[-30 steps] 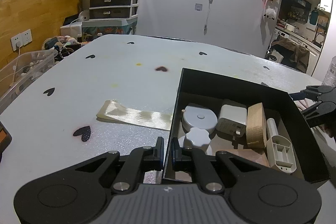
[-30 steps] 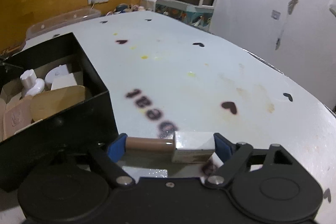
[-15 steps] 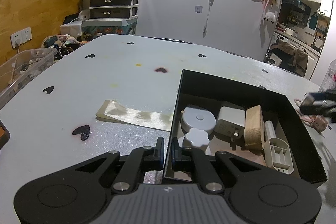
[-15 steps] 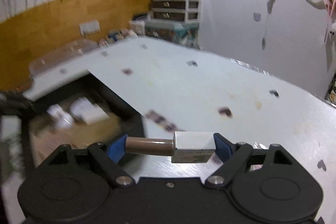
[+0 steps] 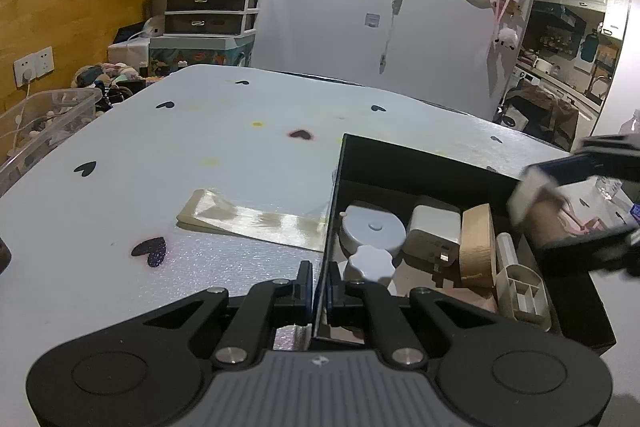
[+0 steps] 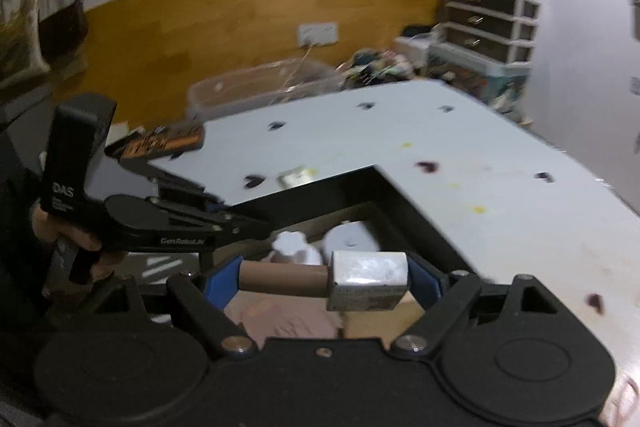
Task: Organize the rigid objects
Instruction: 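Carry the polish bottle into the black box and open the right gripper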
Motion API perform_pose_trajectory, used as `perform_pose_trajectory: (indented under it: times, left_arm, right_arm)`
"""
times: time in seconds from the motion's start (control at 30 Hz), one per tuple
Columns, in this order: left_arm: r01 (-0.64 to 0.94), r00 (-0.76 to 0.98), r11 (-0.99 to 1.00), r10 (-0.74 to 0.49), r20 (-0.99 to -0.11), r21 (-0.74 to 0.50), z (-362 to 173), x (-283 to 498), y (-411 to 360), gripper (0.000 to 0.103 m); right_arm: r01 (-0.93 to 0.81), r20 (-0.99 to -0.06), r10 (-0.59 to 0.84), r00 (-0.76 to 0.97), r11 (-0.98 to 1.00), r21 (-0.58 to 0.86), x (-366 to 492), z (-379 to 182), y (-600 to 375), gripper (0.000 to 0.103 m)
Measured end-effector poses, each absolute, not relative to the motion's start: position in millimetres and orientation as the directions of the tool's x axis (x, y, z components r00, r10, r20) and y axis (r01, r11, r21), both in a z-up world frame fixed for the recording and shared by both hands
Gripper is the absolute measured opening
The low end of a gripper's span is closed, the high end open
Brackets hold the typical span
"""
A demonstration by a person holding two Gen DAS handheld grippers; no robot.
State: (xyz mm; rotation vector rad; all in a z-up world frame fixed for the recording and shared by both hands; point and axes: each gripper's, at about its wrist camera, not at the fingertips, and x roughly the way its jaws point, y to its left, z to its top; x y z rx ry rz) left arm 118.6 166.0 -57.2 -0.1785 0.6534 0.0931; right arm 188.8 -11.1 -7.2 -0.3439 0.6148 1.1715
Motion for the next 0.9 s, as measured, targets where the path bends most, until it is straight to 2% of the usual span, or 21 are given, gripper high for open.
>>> perform_pose_trajectory:
  times: [0.17, 0.27, 0.5, 0.9]
  left_arm:
    - [-0.133, 0.792, 0.98, 0.015, -0.611, -0.148, -58, 119, 169, 0.007]
    - [-0.133, 0.794, 0.978, 0.009, -0.608, -0.16, -58, 118, 171, 0.007]
    - [-0.128, 0.797, 0.977, -0.001, -0.603, -0.171, -59, 118, 173, 0.007]
    - [-0.131, 0.795, 0.977, 0.001, -0.606, -0.17, -60, 118, 173, 0.007]
  right_arm:
    - [-0.938, -0.624, 0.748, 0.226, 0.339, 0.066, 196, -19, 20, 0.087]
    - [-0.931, -0.625, 0.743, 0.239, 0.358, 0.07, 202, -25, 25, 0.092]
    - [-0.929, -0.666, 0.708, 0.234, 0.365, 0.061, 195, -30, 20, 0.092]
    - [-0.902, -0.665, 0.71, 0.231, 0.413, 0.127, 186, -20, 5, 0.093]
